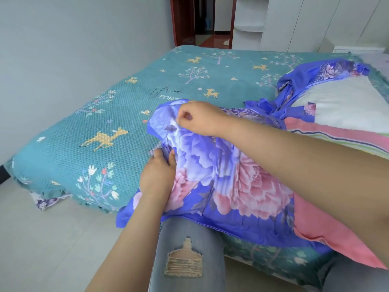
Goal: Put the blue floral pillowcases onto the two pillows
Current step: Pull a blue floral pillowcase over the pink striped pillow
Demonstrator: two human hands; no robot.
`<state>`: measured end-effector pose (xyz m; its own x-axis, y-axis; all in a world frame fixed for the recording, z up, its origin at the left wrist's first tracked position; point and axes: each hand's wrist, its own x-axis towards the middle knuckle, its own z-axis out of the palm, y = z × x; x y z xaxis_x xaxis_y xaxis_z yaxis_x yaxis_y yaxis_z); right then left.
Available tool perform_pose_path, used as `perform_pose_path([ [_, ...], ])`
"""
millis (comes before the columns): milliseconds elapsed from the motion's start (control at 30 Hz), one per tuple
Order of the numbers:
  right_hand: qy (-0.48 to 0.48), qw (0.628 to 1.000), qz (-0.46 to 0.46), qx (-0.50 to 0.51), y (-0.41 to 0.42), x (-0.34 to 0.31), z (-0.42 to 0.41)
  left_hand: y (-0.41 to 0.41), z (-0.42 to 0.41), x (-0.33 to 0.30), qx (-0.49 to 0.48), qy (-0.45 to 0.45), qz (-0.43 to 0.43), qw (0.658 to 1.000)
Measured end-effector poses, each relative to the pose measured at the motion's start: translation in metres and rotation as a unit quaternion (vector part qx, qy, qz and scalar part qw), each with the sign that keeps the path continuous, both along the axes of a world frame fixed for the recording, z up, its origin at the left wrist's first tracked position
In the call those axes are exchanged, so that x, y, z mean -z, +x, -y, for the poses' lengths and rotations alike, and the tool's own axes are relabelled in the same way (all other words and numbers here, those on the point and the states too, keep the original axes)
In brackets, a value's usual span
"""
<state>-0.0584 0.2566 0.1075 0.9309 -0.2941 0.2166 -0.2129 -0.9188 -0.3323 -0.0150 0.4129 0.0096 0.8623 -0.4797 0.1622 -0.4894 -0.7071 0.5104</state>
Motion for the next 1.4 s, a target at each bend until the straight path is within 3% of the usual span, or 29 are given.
perform_pose_path([
  [67,0.001,1.000,0.028,0.009,0.034,-0.010,0.006,-0.009,-0.001,-0.001,0.010,-0.027,0.040,0.999],
  [200,0.051,0.996,-0.046,0.059,0.082,-0.021,0.019,-0.014,-0.001,-0.006,0.045,-0.092,0.070,0.992],
  [300,0.022,0.988,-0.105,0.115,0.093,-0.023,0.042,-0.011,0.002,-0.008,0.058,-0.130,0.086,0.986],
  [433,0.037,0.987,0.021,0.157,0.088,-0.015,0.053,-0.012,0.007,-0.004,0.072,-0.181,0.097,0.976],
  [533,0.048,0.970,0.104,0.216,0.068,-0.011,0.072,-0.006,0.003,0.000,0.048,-0.231,0.049,0.970],
  [633,0.076,0.955,0.069,0.278,0.041,0.002,0.095,0.004,-0.001,0.000,0.032,-0.262,-0.061,0.963],
  [733,0.089,0.953,0.058,0.282,0.029,0.019,0.097,0.033,0.004,-0.003,0.046,-0.206,-0.161,0.964],
  [833,0.083,0.956,0.042,0.277,0.021,0.028,0.088,0.065,0.012,-0.020,0.076,-0.125,-0.173,0.974],
  [1000,0.128,0.961,0.072,0.232,0.009,0.028,0.074,0.087,0.064,-0.081,0.136,-0.154,-0.200,0.958],
  [1133,0.196,0.956,0.113,0.189,-0.005,0.020,0.061,0.089,0.096,-0.098,0.199,-0.219,-0.323,0.899],
  [1167,0.214,0.952,0.126,0.181,-0.010,0.019,0.059,0.086,0.100,-0.099,0.215,-0.214,-0.320,0.898],
  [1267,0.279,0.920,0.184,0.204,-0.017,0.018,0.068,0.078,0.111,-0.109,0.236,-0.111,-0.231,0.937],
  [1400,0.205,0.956,0.065,0.202,-0.020,0.009,0.078,0.071,0.108,-0.115,0.248,-0.068,-0.238,0.937],
])
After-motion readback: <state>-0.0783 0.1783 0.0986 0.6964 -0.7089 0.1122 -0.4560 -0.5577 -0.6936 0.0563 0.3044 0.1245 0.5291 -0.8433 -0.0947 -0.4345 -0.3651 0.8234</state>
